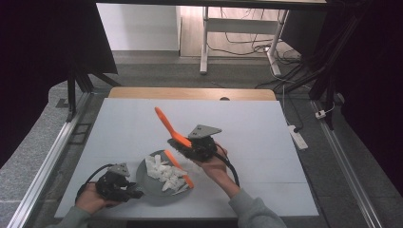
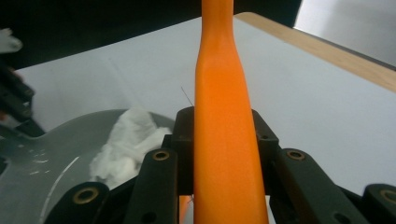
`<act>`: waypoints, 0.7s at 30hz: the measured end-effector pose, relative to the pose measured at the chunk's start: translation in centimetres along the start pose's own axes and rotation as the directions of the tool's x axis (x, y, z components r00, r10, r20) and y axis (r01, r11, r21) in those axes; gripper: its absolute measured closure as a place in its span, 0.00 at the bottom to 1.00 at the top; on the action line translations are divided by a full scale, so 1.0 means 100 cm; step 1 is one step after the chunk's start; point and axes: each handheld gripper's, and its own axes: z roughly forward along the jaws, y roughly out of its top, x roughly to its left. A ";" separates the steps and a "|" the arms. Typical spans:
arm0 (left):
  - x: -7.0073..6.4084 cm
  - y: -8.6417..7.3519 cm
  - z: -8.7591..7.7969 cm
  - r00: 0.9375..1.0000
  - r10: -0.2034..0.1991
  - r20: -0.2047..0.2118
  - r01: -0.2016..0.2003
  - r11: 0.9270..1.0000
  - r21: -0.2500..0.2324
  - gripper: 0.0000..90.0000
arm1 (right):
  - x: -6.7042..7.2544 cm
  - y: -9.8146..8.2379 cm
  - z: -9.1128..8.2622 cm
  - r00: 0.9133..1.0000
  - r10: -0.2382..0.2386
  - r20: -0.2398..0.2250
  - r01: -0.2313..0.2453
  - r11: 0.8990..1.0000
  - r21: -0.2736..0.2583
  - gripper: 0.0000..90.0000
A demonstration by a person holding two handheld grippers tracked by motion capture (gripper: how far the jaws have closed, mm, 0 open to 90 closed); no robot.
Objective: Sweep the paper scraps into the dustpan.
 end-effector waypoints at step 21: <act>0.000 0.000 0.002 1.000 -0.003 0.000 0.003 1.000 0.005 0.68 | -0.073 -0.035 0.002 0.964 0.145 0.222 -0.166 0.983 0.077 0.78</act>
